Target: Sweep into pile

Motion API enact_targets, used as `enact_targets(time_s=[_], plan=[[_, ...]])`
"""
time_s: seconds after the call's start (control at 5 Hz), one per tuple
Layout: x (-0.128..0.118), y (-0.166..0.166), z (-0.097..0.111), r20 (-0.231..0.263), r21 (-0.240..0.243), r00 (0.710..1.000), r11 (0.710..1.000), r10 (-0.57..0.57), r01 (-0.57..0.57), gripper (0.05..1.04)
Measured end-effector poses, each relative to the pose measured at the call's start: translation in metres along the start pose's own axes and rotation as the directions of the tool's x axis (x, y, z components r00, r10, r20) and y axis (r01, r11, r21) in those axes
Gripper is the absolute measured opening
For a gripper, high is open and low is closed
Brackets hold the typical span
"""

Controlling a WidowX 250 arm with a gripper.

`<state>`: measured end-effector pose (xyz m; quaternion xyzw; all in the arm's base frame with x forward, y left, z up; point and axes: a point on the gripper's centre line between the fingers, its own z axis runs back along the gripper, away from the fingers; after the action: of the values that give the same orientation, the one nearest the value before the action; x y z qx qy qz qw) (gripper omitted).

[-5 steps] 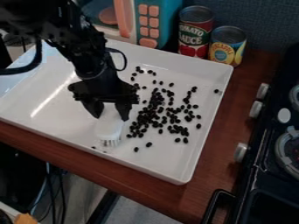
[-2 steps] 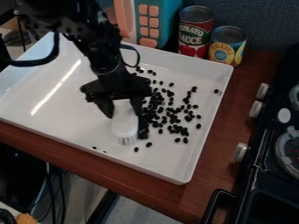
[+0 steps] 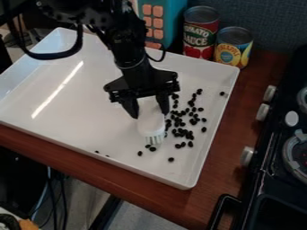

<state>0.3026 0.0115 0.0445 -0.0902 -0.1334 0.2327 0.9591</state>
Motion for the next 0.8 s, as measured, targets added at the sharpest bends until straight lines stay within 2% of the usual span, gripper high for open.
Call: enact_targets(time_s=[0.2,0.4,0.6,0.8], plan=[[0.002,-0.01,0.001,0.017,-0.01,0.999,0.999,-0.05,0.05,0.712],[0.024,-0.006,0.013,0.079,-0.019,0.966,0.968,-0.247,0.249,0.712],[0.058,0.012,0.036,0.142,0.03,0.884,0.895,-0.445,0.446,0.712],[0.096,0.039,0.051,0.146,0.081,0.773,0.786,-0.617,0.612,0.712]])
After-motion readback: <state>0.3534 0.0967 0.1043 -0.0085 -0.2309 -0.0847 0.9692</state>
